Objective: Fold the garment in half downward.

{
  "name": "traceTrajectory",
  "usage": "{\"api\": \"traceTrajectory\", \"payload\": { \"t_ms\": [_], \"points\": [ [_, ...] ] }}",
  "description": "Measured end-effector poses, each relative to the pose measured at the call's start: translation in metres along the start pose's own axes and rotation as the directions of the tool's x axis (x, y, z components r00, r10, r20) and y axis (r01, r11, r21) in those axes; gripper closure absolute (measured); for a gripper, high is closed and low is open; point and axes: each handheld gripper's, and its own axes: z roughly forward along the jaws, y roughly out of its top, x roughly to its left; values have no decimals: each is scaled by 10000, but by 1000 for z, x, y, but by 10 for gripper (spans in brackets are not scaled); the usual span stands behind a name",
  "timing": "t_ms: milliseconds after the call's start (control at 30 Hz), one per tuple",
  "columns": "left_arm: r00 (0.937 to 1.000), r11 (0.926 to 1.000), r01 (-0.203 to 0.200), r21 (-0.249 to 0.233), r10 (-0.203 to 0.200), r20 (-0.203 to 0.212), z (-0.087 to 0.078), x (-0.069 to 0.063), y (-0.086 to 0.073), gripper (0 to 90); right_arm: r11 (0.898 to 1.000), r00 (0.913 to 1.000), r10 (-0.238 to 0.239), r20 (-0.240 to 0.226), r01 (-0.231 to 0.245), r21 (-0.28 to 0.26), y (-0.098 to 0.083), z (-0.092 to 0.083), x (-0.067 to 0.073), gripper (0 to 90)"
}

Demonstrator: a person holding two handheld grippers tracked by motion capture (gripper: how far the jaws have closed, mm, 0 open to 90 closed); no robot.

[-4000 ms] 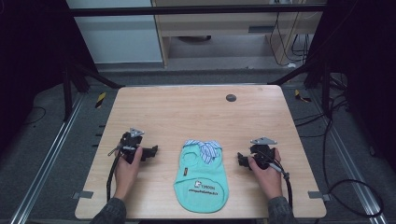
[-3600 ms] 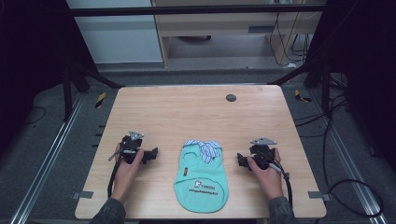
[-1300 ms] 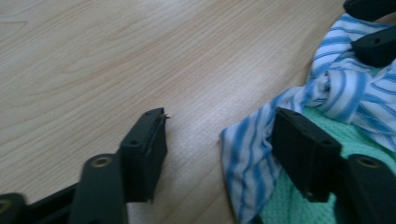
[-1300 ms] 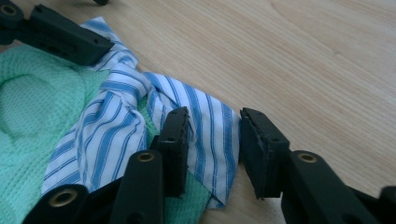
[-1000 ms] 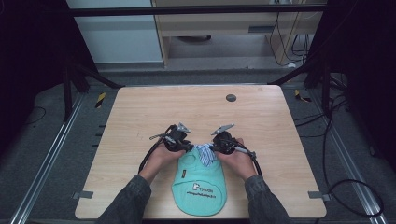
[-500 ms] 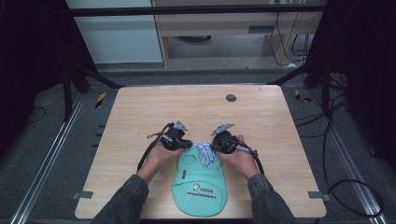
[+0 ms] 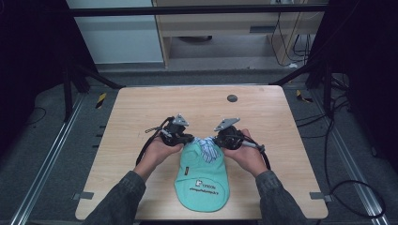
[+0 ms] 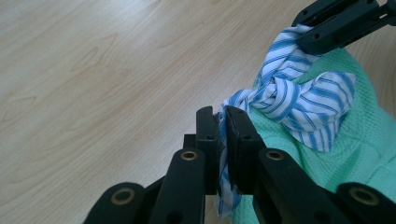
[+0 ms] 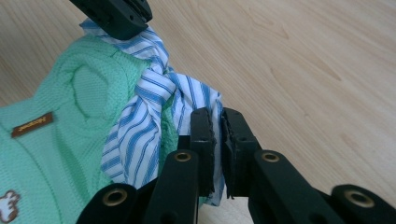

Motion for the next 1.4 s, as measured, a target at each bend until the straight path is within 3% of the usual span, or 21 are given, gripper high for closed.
{"api": "traceTrajectory", "payload": {
  "t_ms": [300, 767, 1400],
  "points": [
    [9996, 9995, -292, -98, 292, -26, -11, -2, 11, 845, 9993, 9993, -371, 28, 372, -50, 8, -12, -3, 839],
    [9993, 9989, -371, -296, 370, -43, -19, 1, 19, 845, 9961, 9962, -867, 47, 868, -156, 21, -25, -7, 841],
    [9974, 9975, -644, -293, 634, -331, -29, 7, 36, 845, 9936, 9942, -1074, 81, 1077, -330, 37, -33, -14, 840]
  ]
}}
